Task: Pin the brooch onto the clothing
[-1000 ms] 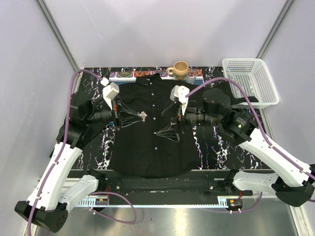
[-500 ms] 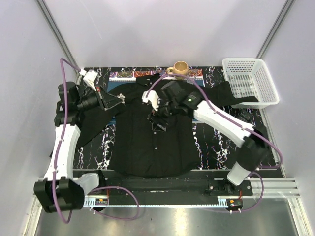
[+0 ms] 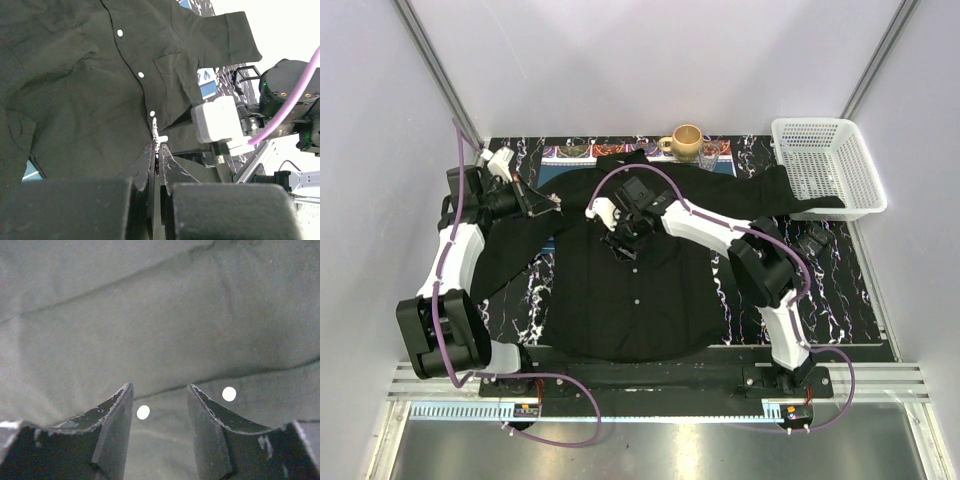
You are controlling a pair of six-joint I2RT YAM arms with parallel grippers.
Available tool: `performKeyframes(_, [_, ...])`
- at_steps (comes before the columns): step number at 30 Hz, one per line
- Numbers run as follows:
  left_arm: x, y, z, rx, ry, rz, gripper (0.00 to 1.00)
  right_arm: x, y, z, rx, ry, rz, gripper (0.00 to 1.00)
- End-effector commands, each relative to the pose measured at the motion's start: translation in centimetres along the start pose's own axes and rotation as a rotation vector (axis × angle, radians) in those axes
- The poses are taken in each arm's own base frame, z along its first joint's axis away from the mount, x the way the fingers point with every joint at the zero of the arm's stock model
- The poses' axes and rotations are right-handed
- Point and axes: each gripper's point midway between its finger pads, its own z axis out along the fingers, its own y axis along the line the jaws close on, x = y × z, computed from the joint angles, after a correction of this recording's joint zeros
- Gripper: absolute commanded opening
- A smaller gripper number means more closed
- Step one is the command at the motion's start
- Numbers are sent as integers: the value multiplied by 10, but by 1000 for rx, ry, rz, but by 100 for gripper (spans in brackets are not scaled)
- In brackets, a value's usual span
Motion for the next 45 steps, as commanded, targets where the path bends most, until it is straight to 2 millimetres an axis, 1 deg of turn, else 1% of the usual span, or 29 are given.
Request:
performKeyframes(1, [-25, -3, -2, -15, -60, 67, 0, -29, -35, 22, 93, -87, -61, 52])
performKeyframes(2, [-24, 0, 0, -19, -56, 54, 0, -28, -38, 27, 96, -83, -49, 52])
performKeyframes(3, [-23, 1, 1, -19, -52, 48, 0, -23, -41, 37, 93, -68, -43, 52])
performKeyframes(4, [-22, 3, 2, -20, -46, 36, 0, -28, -43, 38, 100, -76, -60, 52])
performKeyframes(7, [-20, 8, 6, -17, -19, -5, 0, -21, -44, 48, 89, -58, -69, 53])
performKeyframes(9, [-19, 8, 9, 4, -4, -12, 0, -17, -32, 48, 33, -57, -76, 53])
performKeyframes(11, [-19, 13, 12, -10, 11, -34, 0, -1, -16, 51, -36, -30, -54, 53])
performKeyframes(12, [-19, 14, 12, -13, 15, -25, 0, 11, -7, 53, -72, -7, -45, 53])
performKeyframes(15, [-17, 22, 13, -38, 16, -30, 0, 37, 22, 54, -169, 51, -75, 53])
performKeyframes(18, [-9, 31, 18, -45, 25, -54, 0, 55, 45, 52, -231, 93, -98, 53])
performKeyframes(19, [-8, 34, 19, -45, 27, -57, 0, 57, 57, 52, -261, 99, -110, 53])
performKeyframes(22, [-1, 41, 24, -48, 42, -77, 0, 63, 79, 50, -318, 111, -124, 53])
performKeyframes(24, [1, 41, 27, -39, 52, -80, 0, 66, 88, 48, -339, 120, -129, 53])
performKeyframes(26, [4, 43, 30, -37, 60, -82, 0, 65, 101, 45, -371, 117, -133, 53])
performKeyframes(28, [7, 42, 33, -30, 72, -81, 0, 63, 110, 41, -388, 112, -119, 53])
performKeyframes(29, [7, 41, 35, -22, 77, -77, 0, 58, 110, 38, -385, 102, -108, 53])
performKeyframes(31, [9, 40, 38, -12, 87, -67, 0, 39, 101, 30, -347, 67, -100, 55])
performKeyframes(32, [8, 40, 38, -7, 87, -55, 0, 31, 89, 25, -322, 46, -87, 57])
performKeyframes(33, [8, 41, 39, -6, 89, -55, 0, 11, 78, 15, -292, 0, -78, 58])
performKeyframes(34, [9, 43, 42, -2, 95, -60, 0, 0, 71, 7, -285, -35, -65, 61])
performKeyframes(35, [8, 43, 42, 8, 98, -51, 0, -10, 60, -1, -271, -67, -46, 62])
performKeyframes(36, [8, 45, 43, 5, 104, -49, 0, -26, 41, -16, -241, -120, -26, 64])
performKeyframes(38, [11, 47, 46, 17, 116, -25, 0, -41, 22, -28, -207, -179, -36, 68])
performKeyframes(39, [11, 48, 47, 22, 117, -15, 0, -49, 8, -34, -174, -207, -57, 69])
performKeyframes(41, [12, 46, 49, 45, 123, -25, 0, -57, -7, -36, -127, -228, -102, 72])
performKeyframes(42, [12, 47, 49, 42, 123, -36, 0, -66, -17, -35, -102, -242, -131, 73])
performKeyframes(43, [7, 45, 49, 44, 116, -38, 0, -68, -26, -34, -83, -243, -132, 73])
performKeyframes(44, [5, 43, 49, 56, 118, -45, 0, -68, -29, -26, -88, -242, -134, 75])
performKeyframes(45, [3, 42, 49, 58, 116, -42, 0, -78, -35, -28, -81, -267, -167, 76])
